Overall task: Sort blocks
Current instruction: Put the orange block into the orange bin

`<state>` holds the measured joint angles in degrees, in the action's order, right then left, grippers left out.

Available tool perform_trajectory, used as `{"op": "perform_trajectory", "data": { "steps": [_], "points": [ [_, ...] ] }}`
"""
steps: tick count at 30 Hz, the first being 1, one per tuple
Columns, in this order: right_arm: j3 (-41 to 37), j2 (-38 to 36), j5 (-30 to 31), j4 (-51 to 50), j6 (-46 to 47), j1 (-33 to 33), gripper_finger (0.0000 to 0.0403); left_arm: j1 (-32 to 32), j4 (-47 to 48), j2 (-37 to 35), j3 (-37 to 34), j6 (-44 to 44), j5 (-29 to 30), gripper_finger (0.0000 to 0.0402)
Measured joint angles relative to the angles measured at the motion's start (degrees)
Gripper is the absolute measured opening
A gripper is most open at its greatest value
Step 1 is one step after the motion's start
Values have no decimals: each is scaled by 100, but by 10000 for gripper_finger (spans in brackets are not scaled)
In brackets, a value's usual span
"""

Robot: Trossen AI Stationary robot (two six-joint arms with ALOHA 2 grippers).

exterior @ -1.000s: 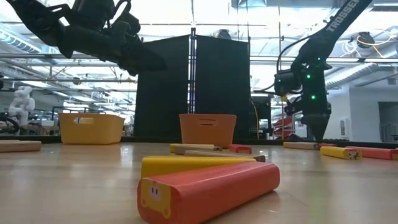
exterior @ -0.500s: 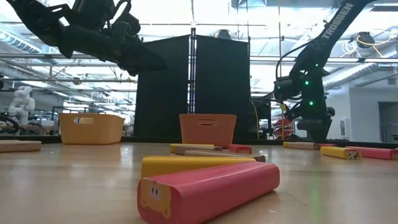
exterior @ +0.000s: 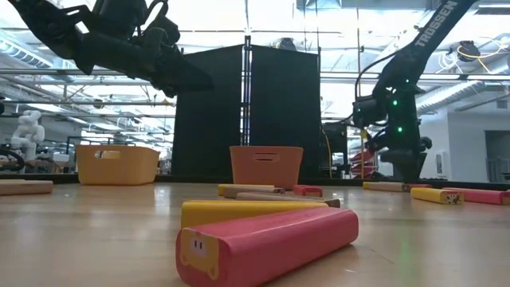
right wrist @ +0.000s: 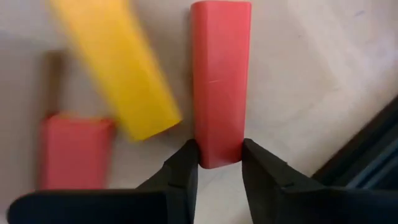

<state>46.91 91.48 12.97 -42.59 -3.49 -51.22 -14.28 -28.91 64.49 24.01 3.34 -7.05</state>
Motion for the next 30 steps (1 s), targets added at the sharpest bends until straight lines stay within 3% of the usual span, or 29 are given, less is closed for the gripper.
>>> {"op": "perform_trajectory", "data": {
  "steps": [8,16,18,21,24,30],
  "points": [
    [3,-736,-215,-384,133,7,72,0,2,0,0,1,0,184],
    [9,-1757,-1328,-343,351,350,27,0,-9,0,0,2,0,184],
    [12,-1953,-1286,-348,449,476,16,0,-9,0,0,3,0,184],
    [16,-2038,-714,-373,949,544,8,0,-14,0,0,1,0,184],
    [16,-1928,-355,-496,1298,458,16,2,-13,0,0,-3,0,184],
    [16,-1299,-621,-611,1550,317,85,13,-11,0,2,-10,0,184]
  ]
}}
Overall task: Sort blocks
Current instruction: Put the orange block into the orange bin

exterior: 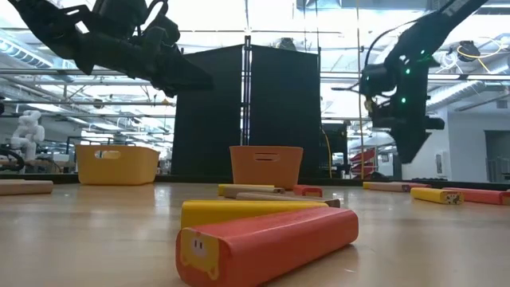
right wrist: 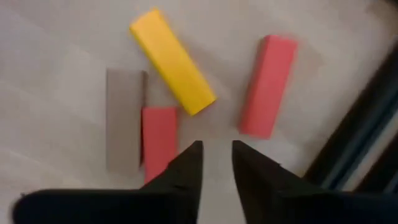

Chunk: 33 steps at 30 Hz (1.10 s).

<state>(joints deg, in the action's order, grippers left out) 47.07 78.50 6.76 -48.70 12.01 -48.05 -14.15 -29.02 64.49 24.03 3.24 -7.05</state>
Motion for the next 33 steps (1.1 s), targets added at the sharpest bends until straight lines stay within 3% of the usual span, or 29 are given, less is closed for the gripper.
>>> {"op": "perform_trajectory", "data": {
  "steps": [5,12,24,33],
  "points": [
    [0,305,-929,-421,-22,184,159,0,43,0,0,-105,0,184],
    [0,291,-524,-424,216,596,220,-2,256,0,2,-113,0,184],
    [-534,295,-541,-77,345,778,227,2,324,0,2,-148,0,184],
    [-1008,295,-537,716,406,778,218,2,358,0,2,-144,0,184]
  ]
}}
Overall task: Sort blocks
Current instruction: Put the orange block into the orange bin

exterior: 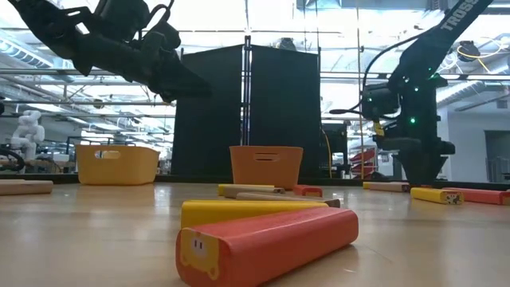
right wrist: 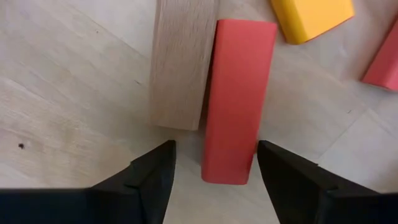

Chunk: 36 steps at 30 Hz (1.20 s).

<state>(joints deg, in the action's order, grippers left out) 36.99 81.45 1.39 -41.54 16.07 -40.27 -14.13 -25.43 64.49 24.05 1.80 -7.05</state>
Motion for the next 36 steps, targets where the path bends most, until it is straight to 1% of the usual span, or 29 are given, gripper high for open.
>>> {"op": "perform_trajectory", "data": {
  "steps": [4,11,13,15,18,23,27,30,33,36],
  "points": [
    [-2,0,-2,-14,-8,2,191,0,-9,0,0,0,0,184],
    [-2,-3,29,-97,-22,0,102,0,-13,0,0,0,0,184],
    [0,-11,44,-109,-22,0,83,0,-11,0,0,0,0,184],
    [0,-24,46,-109,-22,0,73,0,-9,0,0,2,0,184],
    [19,-57,56,-153,-23,0,74,0,4,0,0,2,0,184],
    [253,-275,251,-250,32,-1,93,0,6,0,0,2,0,184],
    [527,-510,315,-295,277,15,91,0,20,0,0,4,0,184],
    [777,-627,291,-209,510,183,91,0,24,0,0,4,16,184],
    [982,-660,-27,346,623,462,92,-4,28,0,0,7,42,184],
    [1072,-639,-320,1279,869,784,92,-4,28,0,0,7,44,184]
  ]
}}
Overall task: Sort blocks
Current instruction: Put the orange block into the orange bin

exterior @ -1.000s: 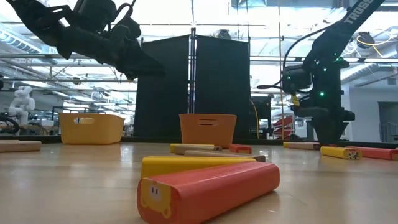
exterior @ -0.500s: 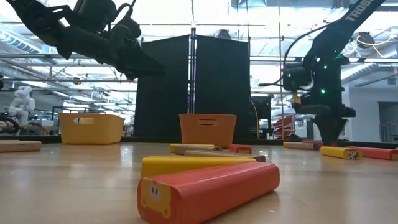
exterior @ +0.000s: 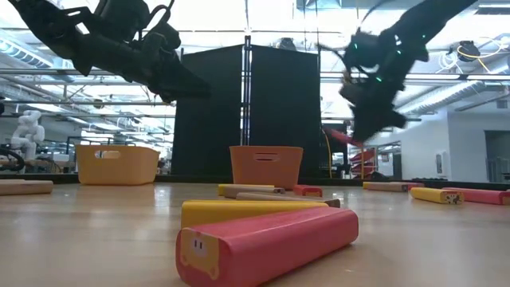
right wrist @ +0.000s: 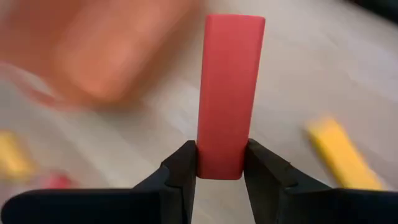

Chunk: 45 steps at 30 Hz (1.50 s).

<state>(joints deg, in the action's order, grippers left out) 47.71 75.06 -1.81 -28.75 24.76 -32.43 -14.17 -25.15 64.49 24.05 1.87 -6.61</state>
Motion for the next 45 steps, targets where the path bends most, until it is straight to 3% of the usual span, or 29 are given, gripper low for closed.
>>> {"op": "perform_trajectory", "data": {
  "steps": [10,23,37,42,45],
  "points": [
    [443,944,-109,2436,126,820,93,0,-160,0,0,9,66,184],
    [1960,2762,-89,2515,-525,946,107,0,-282,0,0,55,85,184],
    [3174,3076,175,336,-1108,713,150,0,234,0,-2,39,87,184],
    [3345,2929,300,-1597,-1321,541,148,0,308,0,-2,-2,86,184],
    [3246,2716,844,-2665,-1177,249,143,0,519,0,-2,-2,87,184]
  ]
}}
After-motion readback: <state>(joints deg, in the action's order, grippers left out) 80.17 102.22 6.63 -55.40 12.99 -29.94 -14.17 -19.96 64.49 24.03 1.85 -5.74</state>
